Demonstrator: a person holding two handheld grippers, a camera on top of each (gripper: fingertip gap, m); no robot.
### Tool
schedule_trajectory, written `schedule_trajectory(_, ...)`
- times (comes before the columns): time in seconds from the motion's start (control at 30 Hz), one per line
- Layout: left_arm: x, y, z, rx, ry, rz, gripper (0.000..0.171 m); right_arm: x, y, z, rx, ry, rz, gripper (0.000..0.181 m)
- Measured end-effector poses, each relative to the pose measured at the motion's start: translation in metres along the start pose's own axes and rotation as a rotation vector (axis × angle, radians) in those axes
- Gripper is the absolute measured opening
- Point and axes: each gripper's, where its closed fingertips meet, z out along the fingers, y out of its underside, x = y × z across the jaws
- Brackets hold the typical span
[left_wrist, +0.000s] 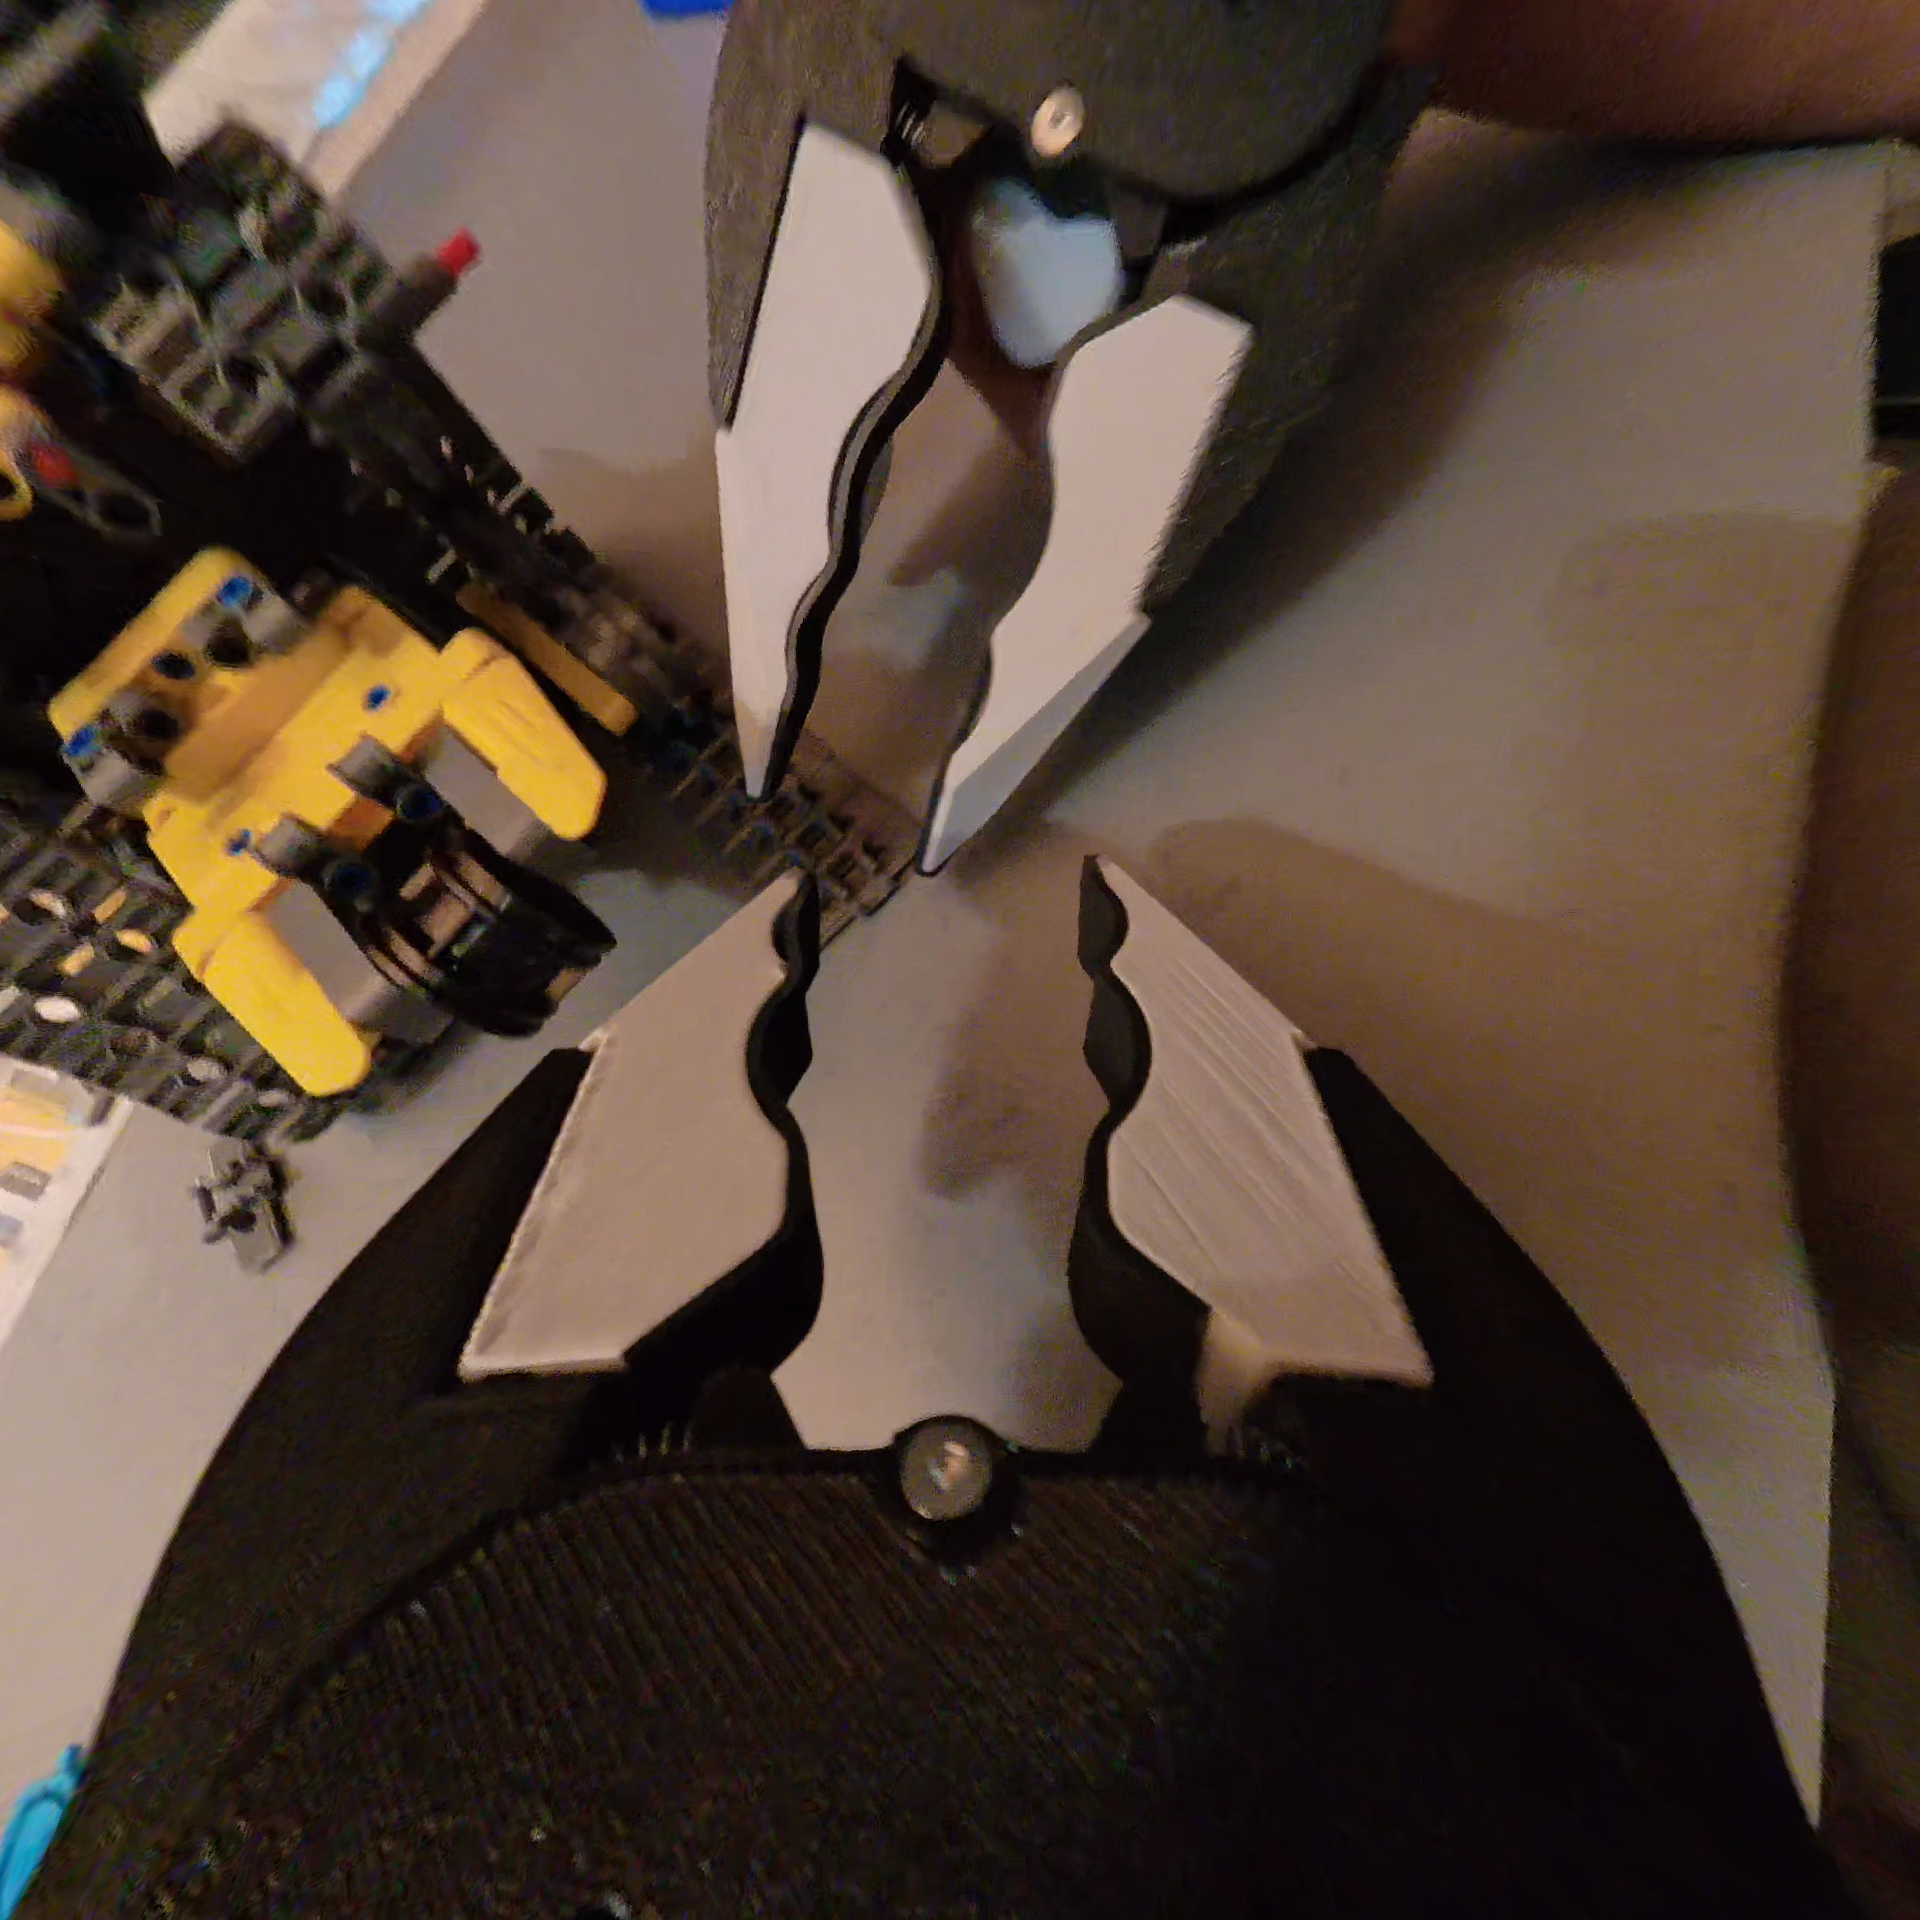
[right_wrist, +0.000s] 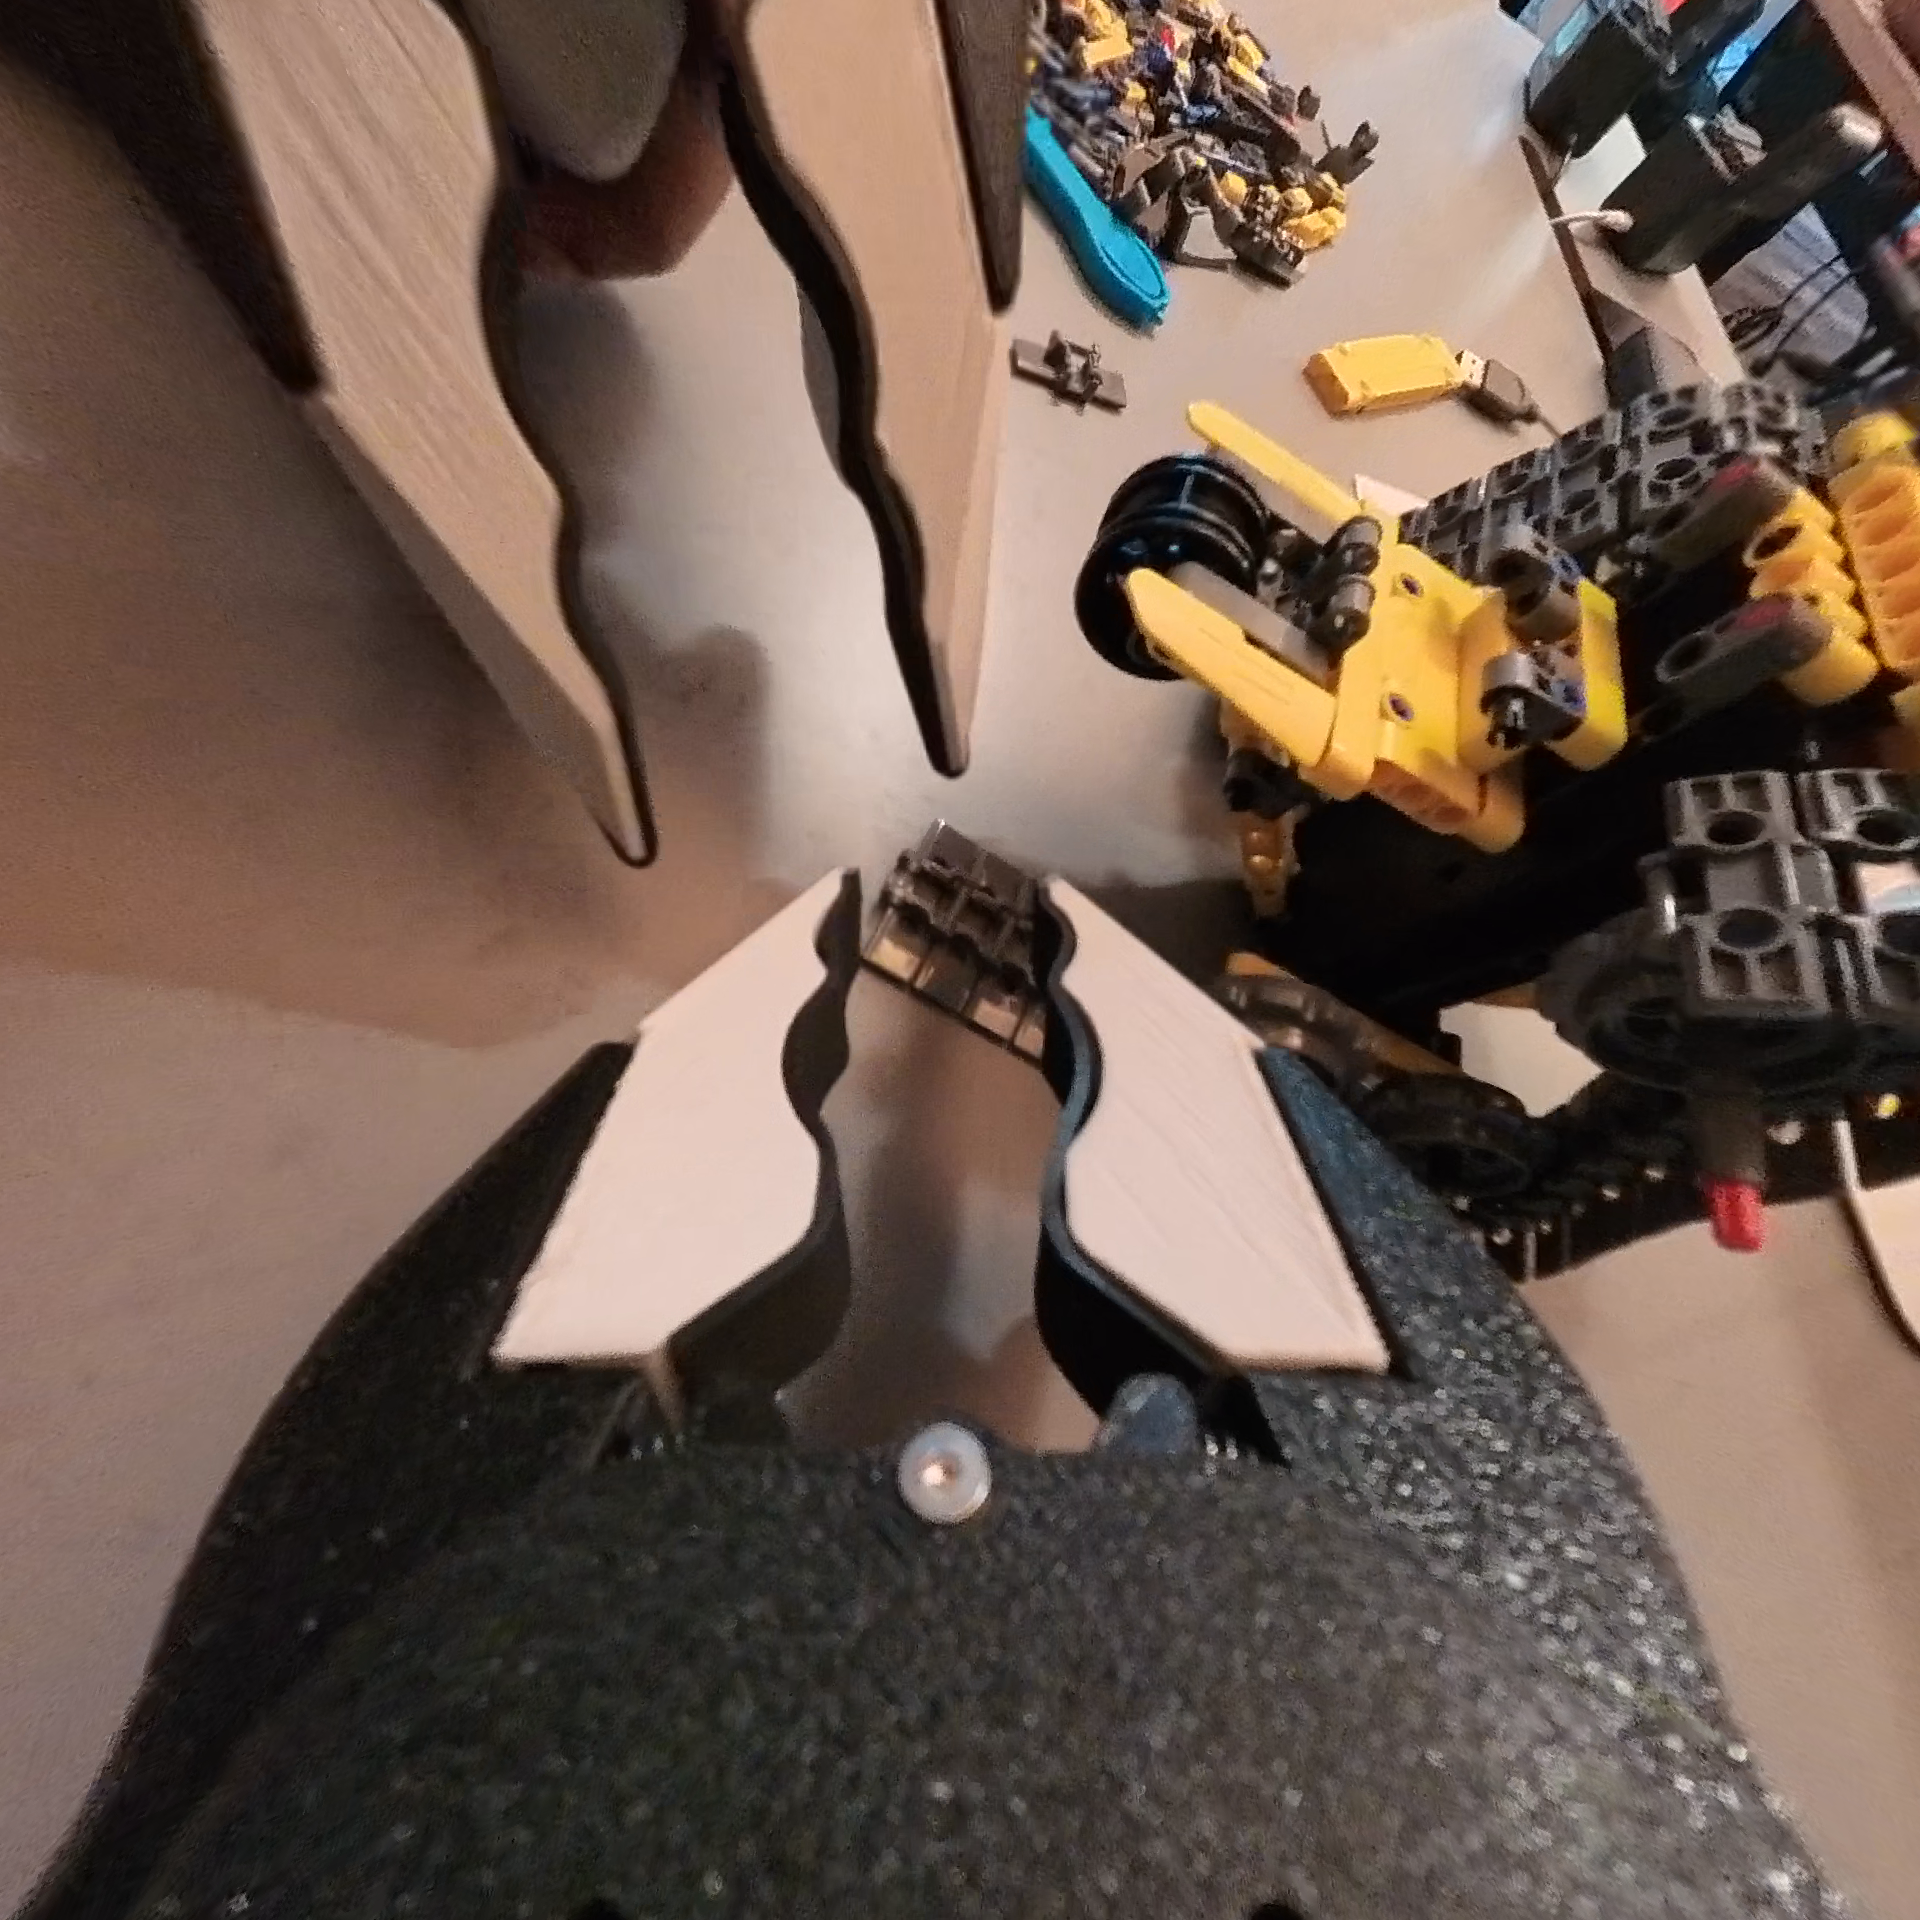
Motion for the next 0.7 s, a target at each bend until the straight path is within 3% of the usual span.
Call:
schedule_trajectory(0.2,-0.002,0.015,0.005,-0.051,0.068,-0.142,0.052,0.004,0.003,0.009,-0.055,0.056,0.012,0.029)
schedule_trajectory(0.53,-0.012,0.016,0.014,-0.083,-0.029,-0.066,0.066,0.007,0.004,0.011,-0.103,0.128,-0.054,0.026)
schedule_trajectory(0.7,-0.013,0.009,0.023,-0.079,-0.034,-0.044,0.064,0.018,0.003,0.002,-0.098,0.175,-0.065,0.028)
